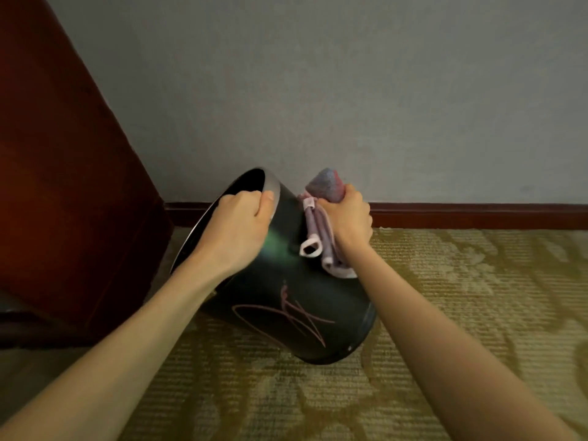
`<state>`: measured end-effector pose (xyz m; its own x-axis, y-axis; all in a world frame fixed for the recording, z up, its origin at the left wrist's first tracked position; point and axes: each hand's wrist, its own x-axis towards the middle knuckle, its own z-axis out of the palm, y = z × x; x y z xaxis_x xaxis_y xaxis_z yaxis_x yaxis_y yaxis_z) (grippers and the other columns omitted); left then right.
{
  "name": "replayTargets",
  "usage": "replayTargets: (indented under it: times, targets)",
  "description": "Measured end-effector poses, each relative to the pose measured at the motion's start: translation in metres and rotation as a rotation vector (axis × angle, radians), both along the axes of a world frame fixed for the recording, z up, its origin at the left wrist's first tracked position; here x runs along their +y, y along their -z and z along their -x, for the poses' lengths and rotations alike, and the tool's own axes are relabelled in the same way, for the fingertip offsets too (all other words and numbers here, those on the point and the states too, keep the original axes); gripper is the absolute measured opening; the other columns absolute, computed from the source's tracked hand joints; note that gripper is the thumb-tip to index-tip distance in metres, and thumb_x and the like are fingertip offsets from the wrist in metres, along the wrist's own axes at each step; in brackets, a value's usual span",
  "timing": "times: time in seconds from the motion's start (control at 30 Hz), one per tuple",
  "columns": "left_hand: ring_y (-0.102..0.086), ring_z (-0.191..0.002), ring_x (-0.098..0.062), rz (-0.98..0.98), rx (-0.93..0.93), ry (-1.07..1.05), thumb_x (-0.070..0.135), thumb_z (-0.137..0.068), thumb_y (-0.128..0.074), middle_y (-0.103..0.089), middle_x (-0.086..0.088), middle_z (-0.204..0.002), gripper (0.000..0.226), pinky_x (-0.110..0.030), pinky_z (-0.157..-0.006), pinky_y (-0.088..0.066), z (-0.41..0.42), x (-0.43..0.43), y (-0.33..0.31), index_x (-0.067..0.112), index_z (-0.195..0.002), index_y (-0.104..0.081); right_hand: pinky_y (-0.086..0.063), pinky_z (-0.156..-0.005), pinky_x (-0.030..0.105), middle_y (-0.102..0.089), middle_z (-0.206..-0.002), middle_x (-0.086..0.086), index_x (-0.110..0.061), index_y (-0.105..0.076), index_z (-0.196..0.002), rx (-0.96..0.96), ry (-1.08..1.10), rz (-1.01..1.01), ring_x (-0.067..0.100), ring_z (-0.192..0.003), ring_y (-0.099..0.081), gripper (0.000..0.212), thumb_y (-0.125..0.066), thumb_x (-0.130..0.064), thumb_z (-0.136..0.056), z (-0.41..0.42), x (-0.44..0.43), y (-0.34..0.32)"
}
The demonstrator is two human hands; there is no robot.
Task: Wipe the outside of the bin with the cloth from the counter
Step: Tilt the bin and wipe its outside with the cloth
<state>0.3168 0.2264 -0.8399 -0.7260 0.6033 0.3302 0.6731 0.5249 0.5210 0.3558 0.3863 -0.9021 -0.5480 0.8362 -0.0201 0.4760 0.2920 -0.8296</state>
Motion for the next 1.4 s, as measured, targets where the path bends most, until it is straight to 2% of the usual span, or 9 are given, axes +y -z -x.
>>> replayTargets:
  times: [0.23, 0.37, 0.5, 0.63, 0.83, 0.93, 1.1, 1.27, 1.4]
  targets:
    - [-0.050, -0.072, -0.042, 0.035, 0.050, 0.001, 0.026, -0.099, -0.030, -0.040, -0.006, -0.059, 0.048, -0.041, -0.063, -0.030, -0.005, 0.010, 0.004, 0.017, -0.053, -0.028, -0.046, -0.076, 0.038, -0.065, -0.103, 0.011, -0.018, -0.055, -0.103, -0.035, 0.049, 0.020, 0.036, -0.094, -0.060, 0.037, -0.059, -0.047, -0.080, -0.002, 0.016, 0.013]
    - [-0.051, -0.074, -0.043, 0.036, 0.050, -0.010, 0.026, -0.099, -0.030, -0.043, -0.008, -0.060, 0.048, -0.040, -0.064, -0.029, 0.001, 0.015, 0.004, 0.016, -0.052, -0.031, -0.041, -0.066, 0.034, -0.059, -0.081, 0.001, -0.020, -0.046, -0.088, 0.125, 0.152, -0.092, 0.027, -0.075, -0.059, 0.028, -0.058, -0.045, -0.081, -0.024, -0.004, 0.017]
    - [-0.051, -0.079, -0.045, 0.041, 0.060, -0.062, 0.027, -0.100, -0.030, -0.054, -0.023, -0.071, 0.047, -0.039, -0.065, -0.028, 0.016, 0.019, 0.002, 0.012, -0.055, -0.036, -0.033, -0.062, 0.028, -0.060, -0.089, -0.002, -0.022, -0.044, -0.093, 0.331, 0.174, -0.169, 0.016, -0.073, -0.055, 0.027, -0.058, -0.041, -0.080, -0.051, -0.043, 0.031]
    - [-0.045, -0.066, -0.037, 0.084, 0.132, -0.032, 0.026, -0.100, -0.027, -0.044, -0.011, -0.060, 0.048, -0.039, -0.062, -0.028, 0.013, 0.017, 0.005, 0.013, -0.054, -0.033, -0.026, -0.058, 0.026, -0.059, -0.087, 0.002, -0.019, -0.043, -0.091, 0.368, 0.158, -0.221, 0.017, -0.071, -0.052, 0.026, -0.061, -0.034, -0.080, -0.060, -0.049, 0.037]
    - [-0.040, -0.055, -0.028, 0.056, 0.114, 0.020, 0.022, -0.101, -0.029, -0.036, -0.002, -0.049, 0.051, -0.036, -0.059, -0.024, 0.012, 0.004, 0.003, 0.014, -0.051, -0.032, -0.037, -0.056, 0.029, -0.052, -0.070, -0.010, -0.021, -0.043, -0.085, 0.237, 0.116, -0.146, 0.013, -0.063, -0.054, 0.023, -0.061, -0.035, -0.080, -0.045, -0.017, 0.033]
    - [-0.049, -0.055, -0.032, 0.031, 0.108, 0.016, 0.019, -0.101, -0.031, -0.050, -0.013, -0.053, 0.050, -0.040, -0.059, -0.033, 0.013, -0.014, 0.005, 0.005, -0.055, -0.046, -0.040, -0.067, 0.034, -0.057, -0.082, -0.001, -0.019, -0.050, -0.094, 0.051, 0.084, -0.027, 0.027, -0.079, -0.059, 0.031, -0.061, -0.043, -0.080, -0.029, 0.004, 0.032]
    - [-0.044, -0.046, -0.022, -0.030, 0.142, -0.021, 0.018, -0.100, -0.034, -0.046, -0.009, -0.049, 0.049, -0.028, -0.044, -0.023, 0.016, -0.031, 0.010, 0.013, -0.051, -0.037, -0.042, -0.075, 0.037, -0.063, -0.110, 0.013, -0.014, -0.055, -0.108, -0.116, 0.010, 0.050, 0.037, -0.100, -0.059, 0.050, -0.064, -0.052, -0.078, -0.010, 0.021, 0.033]
    - [-0.047, -0.054, -0.024, -0.019, 0.145, -0.093, 0.022, -0.101, -0.030, -0.043, 0.000, -0.051, 0.048, -0.034, -0.055, -0.029, 0.032, -0.035, 0.016, 0.023, -0.052, -0.034, -0.041, -0.072, 0.038, -0.064, -0.104, 0.013, -0.016, -0.049, -0.102, -0.071, 0.067, -0.068, 0.038, -0.093, -0.060, 0.042, -0.058, -0.050, -0.081, -0.011, 0.000, 0.029]
    - [-0.047, -0.055, -0.025, -0.025, 0.092, -0.126, 0.024, -0.101, -0.028, -0.044, -0.004, -0.053, 0.050, -0.035, -0.055, -0.029, 0.042, -0.035, 0.017, 0.010, -0.054, -0.040, -0.043, -0.064, 0.036, -0.060, -0.094, 0.003, -0.019, -0.043, -0.095, 0.136, 0.148, -0.233, 0.026, -0.078, -0.059, 0.028, -0.056, -0.040, -0.082, -0.032, -0.040, 0.035]
